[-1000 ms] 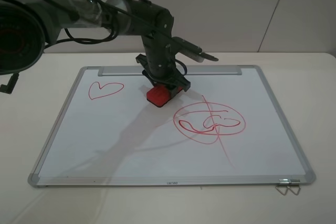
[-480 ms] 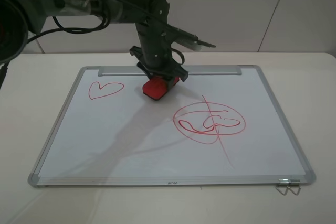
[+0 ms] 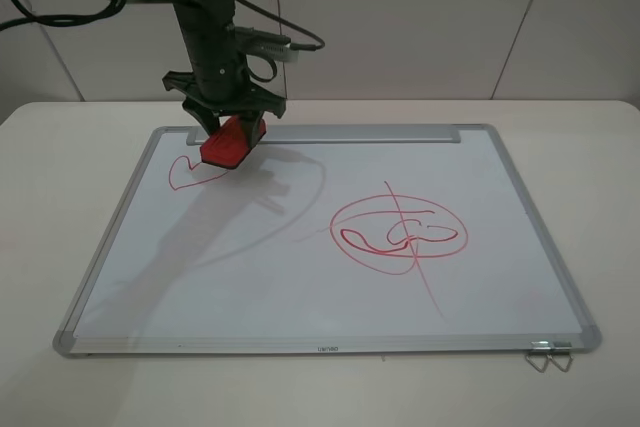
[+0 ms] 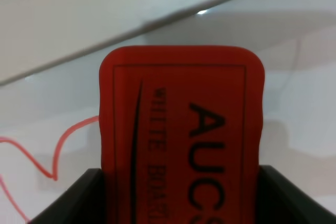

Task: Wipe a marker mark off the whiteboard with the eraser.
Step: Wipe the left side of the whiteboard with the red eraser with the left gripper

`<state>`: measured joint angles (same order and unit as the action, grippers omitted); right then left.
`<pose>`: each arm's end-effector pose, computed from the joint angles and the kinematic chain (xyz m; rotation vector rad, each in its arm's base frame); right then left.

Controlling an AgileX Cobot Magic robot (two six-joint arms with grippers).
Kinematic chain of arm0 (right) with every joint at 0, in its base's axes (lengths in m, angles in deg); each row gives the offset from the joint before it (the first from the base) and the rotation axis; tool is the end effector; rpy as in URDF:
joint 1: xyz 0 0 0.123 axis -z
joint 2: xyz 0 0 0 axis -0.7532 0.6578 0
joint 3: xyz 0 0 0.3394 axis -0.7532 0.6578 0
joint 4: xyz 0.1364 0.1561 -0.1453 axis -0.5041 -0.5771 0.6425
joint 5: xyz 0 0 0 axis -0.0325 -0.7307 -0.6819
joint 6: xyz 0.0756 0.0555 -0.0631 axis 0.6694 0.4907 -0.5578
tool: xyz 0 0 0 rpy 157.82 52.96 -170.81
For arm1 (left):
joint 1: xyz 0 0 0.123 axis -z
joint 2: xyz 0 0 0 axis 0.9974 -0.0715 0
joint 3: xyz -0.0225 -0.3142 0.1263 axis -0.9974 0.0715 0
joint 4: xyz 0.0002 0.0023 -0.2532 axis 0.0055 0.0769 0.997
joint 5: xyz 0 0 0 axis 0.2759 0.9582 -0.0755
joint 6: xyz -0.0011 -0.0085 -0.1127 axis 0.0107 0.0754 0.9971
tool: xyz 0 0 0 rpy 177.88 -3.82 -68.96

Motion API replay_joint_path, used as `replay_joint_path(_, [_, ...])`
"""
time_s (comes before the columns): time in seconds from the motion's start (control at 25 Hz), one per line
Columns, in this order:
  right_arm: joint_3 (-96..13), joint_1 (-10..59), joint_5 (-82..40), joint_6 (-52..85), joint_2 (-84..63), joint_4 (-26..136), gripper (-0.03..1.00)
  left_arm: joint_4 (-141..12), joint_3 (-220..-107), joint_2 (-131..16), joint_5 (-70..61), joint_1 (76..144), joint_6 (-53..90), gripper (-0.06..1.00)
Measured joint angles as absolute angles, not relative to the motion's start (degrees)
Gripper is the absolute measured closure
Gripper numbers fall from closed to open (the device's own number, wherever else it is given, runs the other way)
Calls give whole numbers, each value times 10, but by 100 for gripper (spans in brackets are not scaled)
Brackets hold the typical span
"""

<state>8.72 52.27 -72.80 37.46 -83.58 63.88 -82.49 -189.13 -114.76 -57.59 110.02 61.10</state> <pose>-0.0415 0.0006 0.2732 0.0281 2.0280 -0.0795 0.4738 -0.2042 0.1801 0.4549 2.8744 0.0074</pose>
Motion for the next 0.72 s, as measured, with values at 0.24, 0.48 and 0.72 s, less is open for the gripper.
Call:
replay_joint_path(0.24, [87, 523, -728, 375, -836, 639, 26, -826, -1761, -1080, -507, 1043, 608, 38])
replay_joint_path(0.48, [87, 523, -728, 375, -836, 639, 26, -826, -1697, -1065, -477, 976, 607, 38])
replay_joint_path(0.72, [87, 523, -728, 375, -836, 639, 26, -830, -1695, -1065, -437, 960, 604, 38])
